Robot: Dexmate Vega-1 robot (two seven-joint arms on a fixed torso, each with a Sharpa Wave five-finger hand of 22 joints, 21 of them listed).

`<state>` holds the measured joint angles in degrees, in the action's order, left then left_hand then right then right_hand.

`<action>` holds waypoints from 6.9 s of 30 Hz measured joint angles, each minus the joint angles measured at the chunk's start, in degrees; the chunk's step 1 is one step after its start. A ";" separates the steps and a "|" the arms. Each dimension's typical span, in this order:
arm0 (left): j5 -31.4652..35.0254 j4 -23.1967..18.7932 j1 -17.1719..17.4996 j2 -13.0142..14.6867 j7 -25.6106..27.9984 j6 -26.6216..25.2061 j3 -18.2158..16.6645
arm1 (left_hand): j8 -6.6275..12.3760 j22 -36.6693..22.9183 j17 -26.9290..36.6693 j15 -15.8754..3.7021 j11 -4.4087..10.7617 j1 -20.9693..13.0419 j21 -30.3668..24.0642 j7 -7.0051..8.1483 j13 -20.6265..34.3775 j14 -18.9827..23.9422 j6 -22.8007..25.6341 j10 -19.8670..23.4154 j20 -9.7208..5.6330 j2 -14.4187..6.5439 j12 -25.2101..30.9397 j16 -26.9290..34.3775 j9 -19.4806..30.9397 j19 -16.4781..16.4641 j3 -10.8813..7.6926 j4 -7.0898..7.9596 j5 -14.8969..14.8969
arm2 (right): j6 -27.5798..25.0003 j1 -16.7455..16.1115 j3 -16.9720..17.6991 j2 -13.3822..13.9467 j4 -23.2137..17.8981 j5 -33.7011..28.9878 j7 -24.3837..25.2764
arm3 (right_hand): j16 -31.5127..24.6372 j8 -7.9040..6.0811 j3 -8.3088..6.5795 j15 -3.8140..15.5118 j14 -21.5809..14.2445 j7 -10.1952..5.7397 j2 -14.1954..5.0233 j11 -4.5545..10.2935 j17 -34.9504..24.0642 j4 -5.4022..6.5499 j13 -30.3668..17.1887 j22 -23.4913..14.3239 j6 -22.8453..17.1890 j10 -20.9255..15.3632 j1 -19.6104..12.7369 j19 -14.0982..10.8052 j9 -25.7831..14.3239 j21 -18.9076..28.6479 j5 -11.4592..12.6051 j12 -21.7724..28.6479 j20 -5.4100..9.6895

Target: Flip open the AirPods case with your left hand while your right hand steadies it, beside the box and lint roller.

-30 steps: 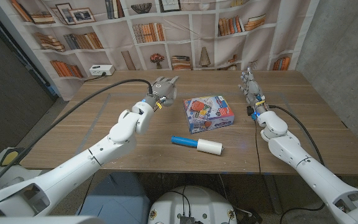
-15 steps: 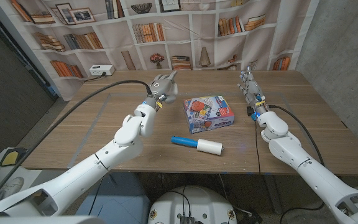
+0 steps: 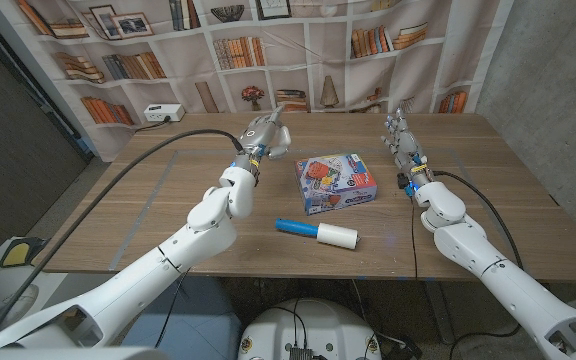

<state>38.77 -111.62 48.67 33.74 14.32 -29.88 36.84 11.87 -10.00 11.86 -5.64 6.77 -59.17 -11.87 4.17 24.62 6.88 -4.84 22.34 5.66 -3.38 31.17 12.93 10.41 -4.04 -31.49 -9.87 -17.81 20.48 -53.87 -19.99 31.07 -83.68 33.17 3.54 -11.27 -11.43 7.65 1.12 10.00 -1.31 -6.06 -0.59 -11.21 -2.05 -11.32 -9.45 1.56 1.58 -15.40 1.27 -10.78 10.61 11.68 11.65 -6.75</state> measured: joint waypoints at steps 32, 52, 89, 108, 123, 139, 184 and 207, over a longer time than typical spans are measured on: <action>-24.88 5.00 0.77 -1.83 8.74 18.66 -5.49 | 0.00 0.00 -0.01 -0.90 -0.01 -0.41 0.00 0.24 0.00 1.94 2.29 0.01 0.07 -0.39 0.05 0.22 -0.01 -0.27 0.15 -0.17 -0.44 | 0.35 -3.14 0.42 1.63 -4.99 -1.21 0.85 | 0.00 0.00 -0.24 -0.46 -0.22 0.00 0.23 -0.67 0.00 -0.24 0.00 0.00 0.00 -1.72 -0.23 -0.22 0.00 0.00 0.00 0.46 -0.21; -36.23 8.96 -1.16 -2.77 5.69 29.12 -6.92 | 0.00 0.00 -0.01 -0.90 -0.01 -0.53 0.00 0.24 0.00 1.94 2.28 0.01 0.38 -0.22 0.05 0.22 -0.01 -0.57 0.47 -0.01 -0.64 | -3.50 -6.02 1.31 4.23 -11.86 -1.93 3.14 | -2.39 0.00 -1.13 -4.04 -5.28 -0.22 -0.30 -4.22 -0.93 -0.96 -2.08 -0.30 0.23 -11.76 -0.75 -3.37 0.00 0.82 -0.23 4.48 -3.62; -53.85 21.11 -3.66 -8.98 -3.99 47.54 -7.91 | 0.21 0.01 0.27 -1.13 -0.01 -0.32 0.22 0.54 0.00 2.73 4.02 0.01 0.69 -0.49 0.05 0.43 0.01 -0.88 1.03 0.24 -1.27 | -14.54 -10.01 4.33 9.32 -26.24 0.48 7.43 | -12.34 -0.89 -5.80 -2.41 -23.04 2.75 -1.58 -4.48 -7.24 -3.09 -7.37 -2.65 -2.80 -16.44 -4.15 -24.98 -0.30 9.23 -1.11 6.66 -0.06; -58.84 25.47 -5.11 -10.29 -9.68 50.86 -7.26 | 0.21 0.01 0.26 -1.12 -0.01 -0.64 0.22 0.75 0.00 2.73 3.80 0.01 0.47 -0.77 0.05 0.43 0.01 -0.66 1.42 0.31 -1.50 | -20.50 -10.56 6.53 9.99 -28.48 10.82 6.37 | -55.60 -0.61 -10.83 5.08 -59.59 5.57 0.83 -4.57 -37.86 -6.56 -10.90 -23.67 -7.88 -26.35 -12.14 -52.55 -0.83 39.71 -1.33 4.68 7.90; -63.21 27.62 -5.80 -11.13 -15.12 54.14 -7.18 | -0.01 -0.29 0.26 -1.11 -0.01 -0.67 0.21 0.75 0.00 2.10 3.80 0.01 0.68 -0.70 0.05 0.43 0.01 -0.45 1.42 0.30 -1.51 | -25.32 -10.59 9.15 11.20 -29.80 20.21 4.48 | -58.66 -1.33 -11.63 6.37 -63.50 7.46 1.73 -3.98 -42.01 -6.87 -11.42 -23.45 -11.60 -30.82 -14.26 -55.92 -0.82 42.32 -1.33 5.56 10.22; -66.45 29.59 -6.13 -12.58 -17.81 55.61 -7.31 | -0.01 -0.28 0.25 -1.11 -0.01 -0.60 0.21 0.75 0.00 2.11 3.80 0.01 0.68 -0.77 -0.02 0.43 0.01 -0.45 1.64 0.07 -1.92 | -27.02 -9.92 9.91 11.59 -30.24 26.99 0.38 | -60.59 -2.57 -13.04 7.05 -65.21 7.44 2.04 -0.94 -48.24 -6.08 -13.29 -19.28 -20.44 -44.79 -15.46 -57.74 -1.18 43.28 -1.33 11.03 12.05; -78.11 32.54 -7.34 -15.81 -32.86 54.99 -5.91 | 0.00 -0.27 0.24 -1.11 -0.01 -0.59 0.21 0.75 0.00 2.12 3.81 0.01 0.68 -1.21 -1.01 0.42 0.01 0.17 2.05 0.15 -2.77 | -34.28 -3.37 8.62 14.79 -22.82 35.07 -11.17 | -68.09 -11.08 -12.79 11.14 -80.83 3.26 3.44 9.69 -59.50 -4.73 -39.06 -20.18 -42.85 -64.45 -9.61 -65.85 -15.66 55.12 -1.33 43.09 18.51; -82.05 35.71 -7.55 -18.02 -38.67 54.16 -5.62 | 0.00 -0.26 0.54 -1.11 -0.01 -0.28 0.21 0.75 0.00 2.12 3.81 0.01 0.68 -1.05 -1.17 0.42 0.01 0.17 2.13 0.07 -3.21 | -33.89 -2.39 7.24 15.03 -22.66 34.20 -16.12 | -76.25 -12.96 -12.79 11.05 -81.69 2.39 4.45 9.96 -59.49 -4.74 -47.55 -20.44 -45.97 -64.99 -8.06 -65.61 -24.57 57.67 -1.33 51.93 18.30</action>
<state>-43.28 -75.91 41.12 15.72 -24.35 24.28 31.22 11.87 -10.26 12.40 -6.75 6.76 -59.45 -11.66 4.91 24.62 9.00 -1.03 22.35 6.34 -4.43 30.00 13.35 10.42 -3.87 -29.37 -9.80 -21.02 -13.41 -56.26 -12.75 46.10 -106.33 67.37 -12.58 -87.52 -24.39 -5.14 12.17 -71.69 1.08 -1.61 9.37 -70.70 -6.78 -58.87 -29.90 -44.41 -63.41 -23.45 -64.34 -35.34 68.27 10.35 63.58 11.55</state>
